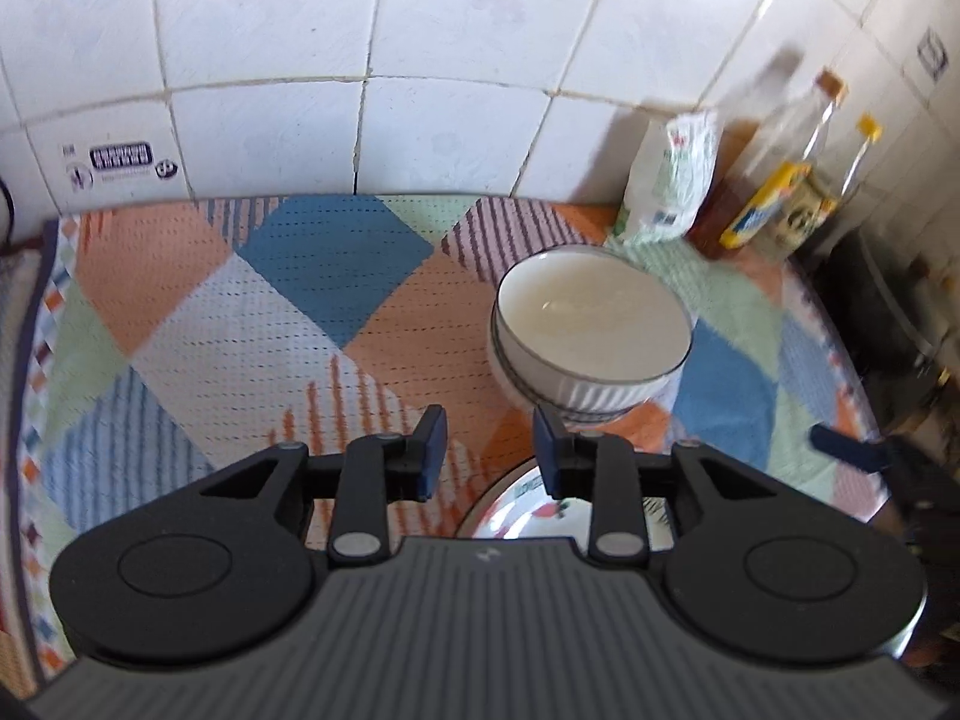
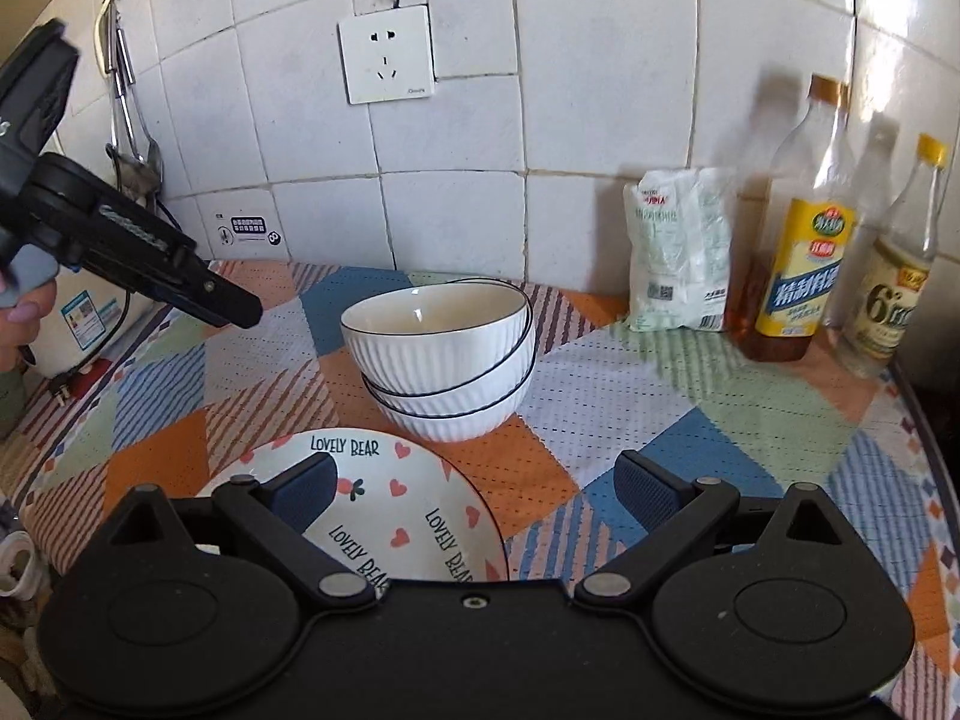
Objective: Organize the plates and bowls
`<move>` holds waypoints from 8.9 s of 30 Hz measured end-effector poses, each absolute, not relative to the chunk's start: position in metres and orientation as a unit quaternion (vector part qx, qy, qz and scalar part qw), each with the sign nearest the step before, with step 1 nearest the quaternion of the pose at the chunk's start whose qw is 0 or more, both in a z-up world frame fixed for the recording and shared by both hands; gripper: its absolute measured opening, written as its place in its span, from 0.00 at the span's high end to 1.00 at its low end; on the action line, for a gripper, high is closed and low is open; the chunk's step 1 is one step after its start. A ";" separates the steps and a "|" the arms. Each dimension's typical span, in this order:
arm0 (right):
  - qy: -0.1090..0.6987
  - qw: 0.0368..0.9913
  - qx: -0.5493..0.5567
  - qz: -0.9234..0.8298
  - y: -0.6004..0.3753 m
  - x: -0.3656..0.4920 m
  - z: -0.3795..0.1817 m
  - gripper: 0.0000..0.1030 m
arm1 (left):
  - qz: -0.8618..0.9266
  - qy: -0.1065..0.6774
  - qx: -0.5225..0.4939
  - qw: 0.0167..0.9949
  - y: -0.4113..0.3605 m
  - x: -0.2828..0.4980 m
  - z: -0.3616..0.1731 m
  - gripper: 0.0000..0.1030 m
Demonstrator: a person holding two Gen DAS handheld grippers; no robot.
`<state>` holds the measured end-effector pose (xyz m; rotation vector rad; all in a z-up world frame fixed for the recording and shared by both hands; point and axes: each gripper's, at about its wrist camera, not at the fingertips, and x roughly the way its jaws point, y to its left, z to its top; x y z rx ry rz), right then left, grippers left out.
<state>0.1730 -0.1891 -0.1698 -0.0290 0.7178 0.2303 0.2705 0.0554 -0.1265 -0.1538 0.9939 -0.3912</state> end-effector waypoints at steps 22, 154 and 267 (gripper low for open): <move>0.405 0.863 -0.066 0.296 -0.263 0.302 -0.199 0.03 | -0.172 0.472 -0.096 0.859 0.015 0.301 -0.162 0.67; 0.392 0.873 0.092 0.276 -0.170 0.131 -0.221 0.00 | -0.248 0.564 -0.144 0.775 0.048 0.202 -0.207 0.65; 0.365 0.931 -0.006 0.000 -0.192 -0.088 -0.020 0.00 | -0.003 0.370 0.015 0.929 0.029 -0.083 -0.028 0.10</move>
